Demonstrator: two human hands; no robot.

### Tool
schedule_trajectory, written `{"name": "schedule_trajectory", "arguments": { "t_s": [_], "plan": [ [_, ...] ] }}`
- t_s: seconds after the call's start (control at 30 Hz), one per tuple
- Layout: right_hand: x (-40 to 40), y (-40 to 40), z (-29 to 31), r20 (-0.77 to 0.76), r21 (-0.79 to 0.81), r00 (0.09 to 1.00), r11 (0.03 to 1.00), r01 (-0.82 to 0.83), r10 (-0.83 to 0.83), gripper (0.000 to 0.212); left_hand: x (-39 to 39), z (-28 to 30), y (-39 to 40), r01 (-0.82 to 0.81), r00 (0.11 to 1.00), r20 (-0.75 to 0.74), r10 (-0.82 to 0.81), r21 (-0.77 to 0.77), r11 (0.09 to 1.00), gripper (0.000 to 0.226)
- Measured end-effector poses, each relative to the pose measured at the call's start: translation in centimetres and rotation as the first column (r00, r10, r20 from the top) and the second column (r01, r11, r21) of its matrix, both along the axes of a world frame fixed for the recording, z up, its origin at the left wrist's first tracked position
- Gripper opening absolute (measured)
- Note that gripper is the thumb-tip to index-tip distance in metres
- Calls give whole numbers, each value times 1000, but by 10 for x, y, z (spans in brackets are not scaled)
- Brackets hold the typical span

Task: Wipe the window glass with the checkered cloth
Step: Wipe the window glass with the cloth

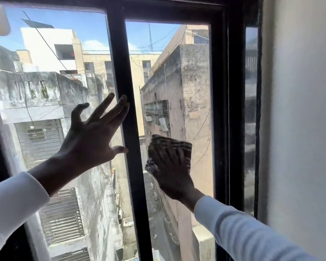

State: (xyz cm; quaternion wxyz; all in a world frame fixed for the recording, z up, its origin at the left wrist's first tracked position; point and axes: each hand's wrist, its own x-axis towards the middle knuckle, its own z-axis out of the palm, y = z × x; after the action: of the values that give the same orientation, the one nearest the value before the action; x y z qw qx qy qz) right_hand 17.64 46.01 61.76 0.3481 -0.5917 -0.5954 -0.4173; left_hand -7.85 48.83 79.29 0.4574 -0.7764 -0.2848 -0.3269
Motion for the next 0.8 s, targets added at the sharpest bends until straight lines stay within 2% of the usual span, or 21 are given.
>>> {"name": "schedule_trajectory", "arguments": {
  "t_s": [0.03, 0.07, 0.1, 0.17, 0.23, 0.27, 0.3, 0.37, 0.4, 0.43, 0.47, 0.5, 0.53, 0.57, 0.6, 0.63, 0.67, 0.7, 0.73, 0.77, 0.8],
  "plan": [
    [14, -3, 23, 241, -23, 971, 1000, 6, -1, 64, 0, -1, 0, 3, 1000, 6, -3, 0, 1000, 132],
    [24, -4, 49, 333, 19, 942, 999, 41, -45, 61, 0, -1, 1, 8, 1000, 9, -8, 4, 1000, 132],
    [34, -3, 72, 255, 92, 962, 993, 80, -101, 59, -1, -1, 1, 13, 1000, 9, -13, 7, 1000, 132],
    [44, 0, 110, -239, 204, 957, 956, 213, -162, 64, -2, -1, 1, 21, 1000, 10, -21, 9, 1000, 131],
    [33, 7, 128, -688, 180, 725, 960, 214, -33, 70, -3, -1, 1, 19, 1000, 8, -19, 18, 1000, 131],
    [20, 11, 127, -741, 191, 671, 962, 194, 12, 71, -2, 0, 1, 16, 1000, 5, -17, 20, 1000, 131],
    [11, 15, 116, -660, 224, 751, 953, 203, -5, 70, -2, 0, 1, 19, 1000, 5, -19, 15, 1000, 131],
    [5, 13, 72, -78, 177, 993, 979, 100, -88, 65, -2, 0, 2, 30, 999, 13, -30, 5, 1000, 132],
    [18, 5, 54, 192, 86, 978, 994, 66, -82, 63, -3, 0, 3, 31, 999, 16, -31, 6, 999, 132],
    [37, -3, 44, 278, 40, 957, 997, 73, -81, 62, -3, -1, 5, 28, 999, 17, -28, 6, 1000, 133],
    [52, -9, 35, 176, 50, 978, 993, 103, -110, 63, -2, -2, 6, 25, 1000, 16, -25, 5, 1000, 133],
    [62, -12, 33, -81, 88, 985, 983, 161, -154, 67, -2, -3, 8, 24, 1000, 18, -24, 2, 1000, 133],
    [61, -12, 33, -409, 94, 898, 972, 215, -159, 72, -2, -2, 8, 22, 1000, 21, -22, -5, 1000, 133],
    [48, -6, 37, -658, 104, 745, 967, 235, -110, 79, -2, -2, 7, 18, 1000, 22, -18, -12, 1000, 132],
    [28, 5, 42, -798, 145, 601, 960, 241, -30, 84, -2, -3, 5, 12, 1000, 22, -12, -16, 1000, 132],
    [5, 14, 48, -836, 200, 547, 947, 251, 32, 86, -1, -2, 4, 11, 1000, 22, -10, -18, 1000, 131],
    [-14, 19, 50, -791, 207, 611, 947, 245, 15, 84, -1, -1, 3, 17, 1000, 23, -17, -24, 1000, 131],
    [-25, 23, 45, -612, 171, 788, 963, 210, -63, 80, -1, 1, 2, 27, 999, 23, -26, -37, 999, 131],
    [-26, 23, 31, -279, 86, 950, 982, 167, -137, 75, 0, 1, 0, 37, 999, 19, -36, -56, 998, 131],
    [-15, 16, 21, 95, 2, 984, 988, 154, -153, 69, 0, 1, -2, 45, 999, 21, -44, -79, 996, 131],
    [5, 6, 20, 352, -62, 927, 985, 160, -128, 65, 0, 0, -2, 50, 998, 27, -47, -100, 994, 130]
  ]
}}
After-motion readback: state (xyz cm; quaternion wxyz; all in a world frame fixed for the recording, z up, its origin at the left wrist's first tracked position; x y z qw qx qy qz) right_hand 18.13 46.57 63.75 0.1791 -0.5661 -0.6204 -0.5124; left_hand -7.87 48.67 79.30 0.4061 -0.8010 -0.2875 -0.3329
